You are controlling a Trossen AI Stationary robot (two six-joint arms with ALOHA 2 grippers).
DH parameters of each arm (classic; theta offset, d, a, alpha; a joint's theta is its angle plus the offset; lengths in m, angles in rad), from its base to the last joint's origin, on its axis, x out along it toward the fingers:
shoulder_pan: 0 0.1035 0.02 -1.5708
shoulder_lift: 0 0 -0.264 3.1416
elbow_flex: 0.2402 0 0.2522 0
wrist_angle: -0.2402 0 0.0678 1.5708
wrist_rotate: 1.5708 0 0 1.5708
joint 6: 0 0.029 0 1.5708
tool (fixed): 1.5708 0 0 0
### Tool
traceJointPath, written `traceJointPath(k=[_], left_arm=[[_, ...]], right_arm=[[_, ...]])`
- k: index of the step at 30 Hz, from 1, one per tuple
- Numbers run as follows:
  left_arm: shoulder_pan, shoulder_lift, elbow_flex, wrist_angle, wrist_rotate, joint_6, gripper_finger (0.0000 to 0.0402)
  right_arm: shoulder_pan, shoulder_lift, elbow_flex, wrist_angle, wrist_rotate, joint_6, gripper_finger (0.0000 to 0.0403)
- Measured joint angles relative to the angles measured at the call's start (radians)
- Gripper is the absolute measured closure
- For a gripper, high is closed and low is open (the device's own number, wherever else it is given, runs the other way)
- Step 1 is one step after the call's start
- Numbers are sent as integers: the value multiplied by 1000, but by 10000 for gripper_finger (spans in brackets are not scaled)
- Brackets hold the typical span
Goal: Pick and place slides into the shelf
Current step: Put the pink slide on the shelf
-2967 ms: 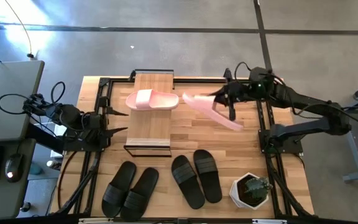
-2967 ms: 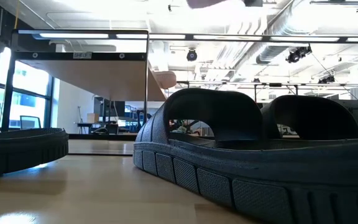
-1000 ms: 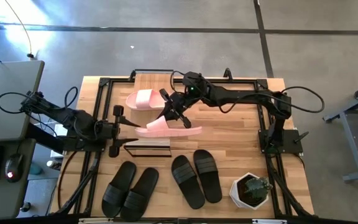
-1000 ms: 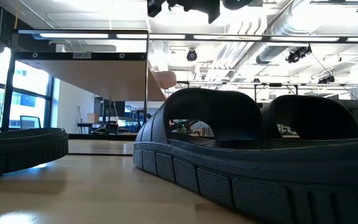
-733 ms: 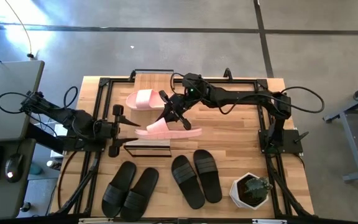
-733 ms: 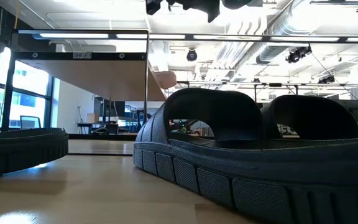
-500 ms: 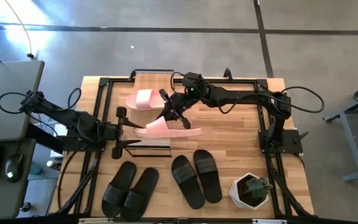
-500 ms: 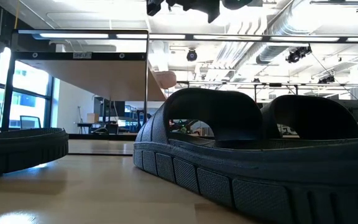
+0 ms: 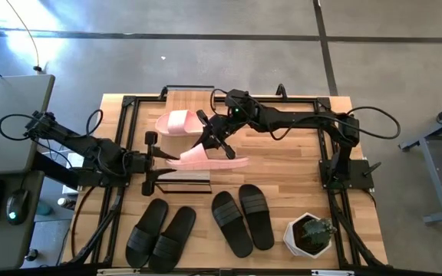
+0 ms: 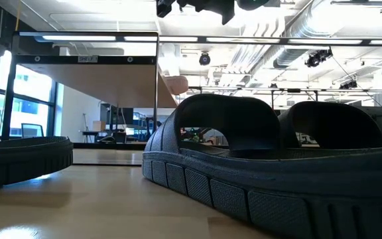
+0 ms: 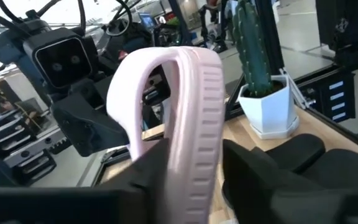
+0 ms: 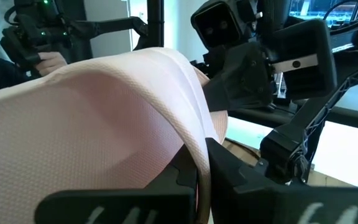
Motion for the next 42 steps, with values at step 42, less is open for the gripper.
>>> traceJointPath(k=[42], left_arm=[[-126,-42,0,-311,-333,221,383]], right_arm=[[-27,-244,-1,-816,322,-364,273]])
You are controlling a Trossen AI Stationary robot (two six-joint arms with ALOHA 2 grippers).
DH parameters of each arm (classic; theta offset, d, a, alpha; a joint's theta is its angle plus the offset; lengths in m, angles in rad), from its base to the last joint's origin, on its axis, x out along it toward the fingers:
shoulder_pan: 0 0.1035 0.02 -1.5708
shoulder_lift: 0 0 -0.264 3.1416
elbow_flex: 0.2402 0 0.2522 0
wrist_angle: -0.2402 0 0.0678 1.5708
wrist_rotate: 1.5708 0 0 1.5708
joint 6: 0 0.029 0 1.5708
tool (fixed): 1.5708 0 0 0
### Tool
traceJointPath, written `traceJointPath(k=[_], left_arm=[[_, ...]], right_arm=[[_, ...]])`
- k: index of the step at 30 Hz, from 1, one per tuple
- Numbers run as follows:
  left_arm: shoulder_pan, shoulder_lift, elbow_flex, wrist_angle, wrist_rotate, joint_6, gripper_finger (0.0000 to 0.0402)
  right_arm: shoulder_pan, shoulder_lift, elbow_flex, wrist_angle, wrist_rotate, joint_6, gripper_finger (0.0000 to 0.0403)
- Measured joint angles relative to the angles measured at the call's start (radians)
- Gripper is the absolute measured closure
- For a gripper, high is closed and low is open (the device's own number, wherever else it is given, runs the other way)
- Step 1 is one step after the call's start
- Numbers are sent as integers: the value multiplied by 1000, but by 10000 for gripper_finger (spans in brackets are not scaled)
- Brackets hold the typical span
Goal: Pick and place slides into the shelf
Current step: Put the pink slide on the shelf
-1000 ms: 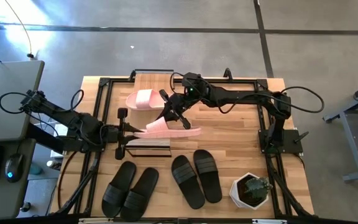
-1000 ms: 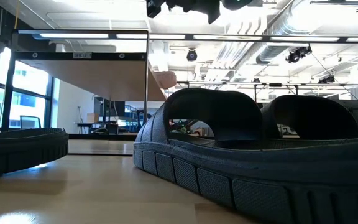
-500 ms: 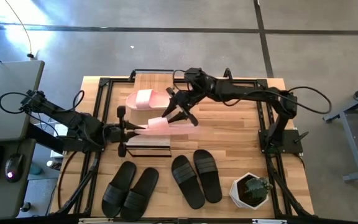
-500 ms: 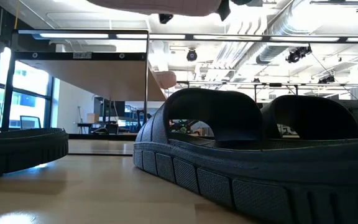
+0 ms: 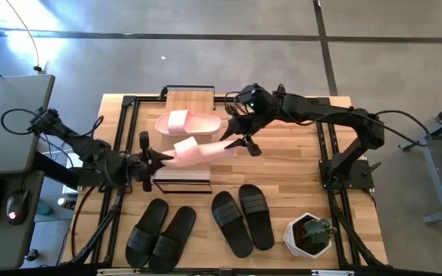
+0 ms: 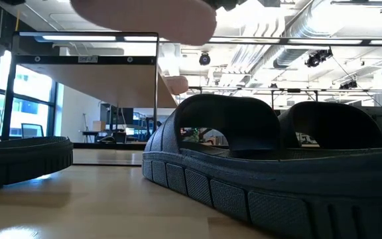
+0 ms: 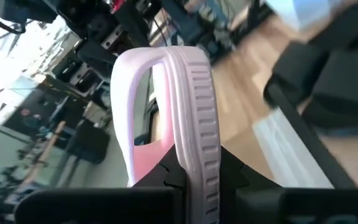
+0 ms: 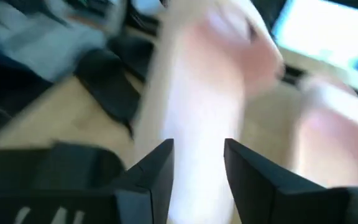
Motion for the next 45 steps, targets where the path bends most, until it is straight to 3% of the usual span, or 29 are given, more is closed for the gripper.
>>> traceJointPath(k=[5,9,15,22,29,35,40,42,45], left_arm=[[-174,10,0,-67,-198,83,383],[-279,20,0,-132,-321,83,383],[-356,29,0,-292,-393,-43,383],[-359,26,0,-438,-382,-150,383],[-359,21,0,-577,-332,-247,383],[-359,21,0,-654,-303,-324,383],[-359,21,0,-694,-288,-356,384],[-359,21,0,-717,-287,-382,383],[-359,21,0,-751,-280,-421,366]], right_arm=[[43,-2,0,-46,280,-40,292],[67,-2,0,-42,356,-46,313],[99,-12,-35,-47,437,-47,354],[148,-179,-331,213,605,-54,400],[122,-286,-525,434,509,-34,394],[69,-256,-554,545,311,-24,393],[-4,-206,-555,610,180,117,391],[-32,-193,-555,599,117,156,380],[-39,-183,-555,592,113,141,348]])
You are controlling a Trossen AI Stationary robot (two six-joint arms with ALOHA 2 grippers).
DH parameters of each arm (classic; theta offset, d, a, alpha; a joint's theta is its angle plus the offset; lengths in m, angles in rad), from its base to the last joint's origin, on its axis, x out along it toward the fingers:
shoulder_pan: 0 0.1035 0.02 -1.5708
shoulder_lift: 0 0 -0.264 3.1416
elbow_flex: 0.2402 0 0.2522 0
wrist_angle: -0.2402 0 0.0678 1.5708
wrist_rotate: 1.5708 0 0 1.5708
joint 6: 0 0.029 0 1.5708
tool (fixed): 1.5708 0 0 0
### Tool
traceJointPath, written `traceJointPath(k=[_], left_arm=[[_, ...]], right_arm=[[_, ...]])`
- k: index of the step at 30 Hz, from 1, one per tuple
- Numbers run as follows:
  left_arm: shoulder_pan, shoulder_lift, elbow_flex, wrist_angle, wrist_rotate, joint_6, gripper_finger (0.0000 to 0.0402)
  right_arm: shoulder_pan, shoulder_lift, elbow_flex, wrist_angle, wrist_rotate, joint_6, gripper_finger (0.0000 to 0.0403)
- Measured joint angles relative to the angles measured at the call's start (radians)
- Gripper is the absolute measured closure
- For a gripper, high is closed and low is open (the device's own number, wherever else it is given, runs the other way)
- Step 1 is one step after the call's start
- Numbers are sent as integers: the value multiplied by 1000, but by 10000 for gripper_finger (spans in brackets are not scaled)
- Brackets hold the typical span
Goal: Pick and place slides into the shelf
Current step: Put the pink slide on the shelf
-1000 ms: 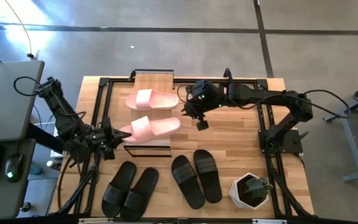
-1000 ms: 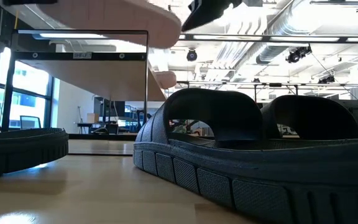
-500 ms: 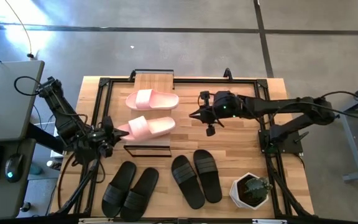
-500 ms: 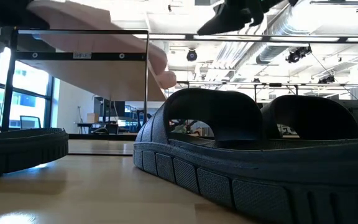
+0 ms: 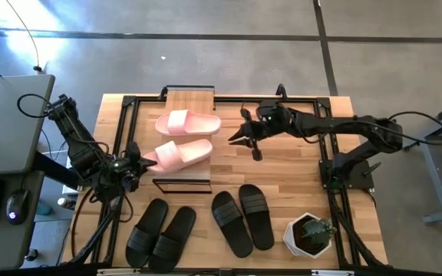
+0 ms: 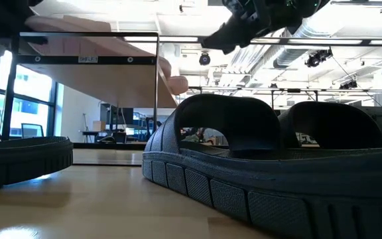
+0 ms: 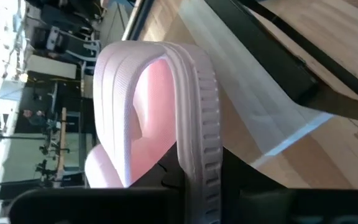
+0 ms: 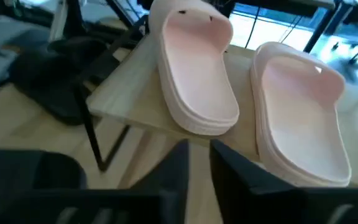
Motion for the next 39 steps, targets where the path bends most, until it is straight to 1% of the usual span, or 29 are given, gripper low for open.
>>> traceJointPath(k=[3,6,8,11,16,18,21,25,30,32,35,39], left_arm=[[0,0,0,-10,23,-15,359],[0,0,0,-11,62,-20,375],[0,1,0,-11,80,-36,384],[0,1,0,-9,89,-41,384],[1,11,0,4,93,-33,371],[1,16,0,8,102,-33,371],[1,16,0,14,121,-33,383],[1,16,0,27,125,-33,384],[1,16,0,33,128,-33,370],[1,16,0,34,129,-33,372],[1,16,0,38,130,-33,384],[1,16,0,42,127,-34,381]], right_arm=[[26,9,0,-16,84,-155,306],[81,29,1,-15,213,-362,272],[118,50,1,-13,287,-496,257],[163,94,1,60,384,-585,248],[199,168,1,182,495,-704,247],[200,194,1,212,499,-739,247],[199,227,1,244,520,-747,247],[199,242,1,284,553,-790,247],[200,242,1,327,549,-815,247],[201,242,1,337,542,-816,247],[204,241,1,337,502,-807,247],[211,241,1,340,485,-799,247]])
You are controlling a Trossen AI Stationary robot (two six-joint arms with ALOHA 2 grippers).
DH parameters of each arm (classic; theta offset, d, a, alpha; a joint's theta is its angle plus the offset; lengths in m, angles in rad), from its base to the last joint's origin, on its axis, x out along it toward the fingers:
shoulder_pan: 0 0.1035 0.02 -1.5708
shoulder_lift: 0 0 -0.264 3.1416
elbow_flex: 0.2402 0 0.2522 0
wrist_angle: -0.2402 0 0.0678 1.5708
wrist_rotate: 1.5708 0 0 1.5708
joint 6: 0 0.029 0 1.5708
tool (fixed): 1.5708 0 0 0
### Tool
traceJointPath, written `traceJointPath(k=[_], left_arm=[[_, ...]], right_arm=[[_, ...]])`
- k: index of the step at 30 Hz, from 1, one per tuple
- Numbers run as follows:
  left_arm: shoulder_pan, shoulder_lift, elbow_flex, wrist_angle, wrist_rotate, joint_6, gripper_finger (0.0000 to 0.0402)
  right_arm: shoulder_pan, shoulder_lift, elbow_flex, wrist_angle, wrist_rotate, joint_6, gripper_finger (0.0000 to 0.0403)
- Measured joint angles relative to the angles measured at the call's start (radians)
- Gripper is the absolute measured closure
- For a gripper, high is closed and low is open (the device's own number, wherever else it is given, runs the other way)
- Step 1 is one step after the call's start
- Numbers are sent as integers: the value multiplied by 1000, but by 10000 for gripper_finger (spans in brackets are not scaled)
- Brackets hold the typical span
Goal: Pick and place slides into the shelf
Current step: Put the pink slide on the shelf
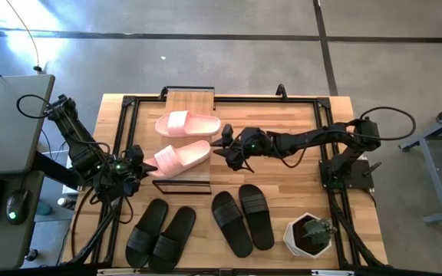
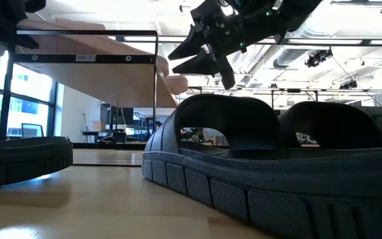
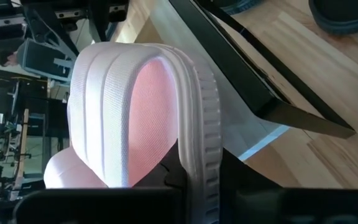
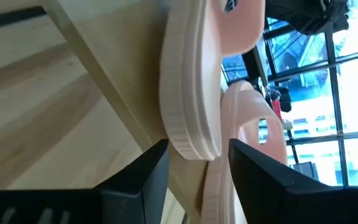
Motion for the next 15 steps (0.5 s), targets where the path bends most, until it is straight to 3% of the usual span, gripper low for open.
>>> traceJointPath(k=[4,10,15], left_arm=[[0,0,0,22,-8,1,364],[-1,0,0,38,-8,8,383],[-1,0,0,44,-12,8,371]], right_arm=[[9,0,0,10,-27,-7,247],[12,4,0,46,-59,-8,247],[16,24,0,44,-68,-7,247]])
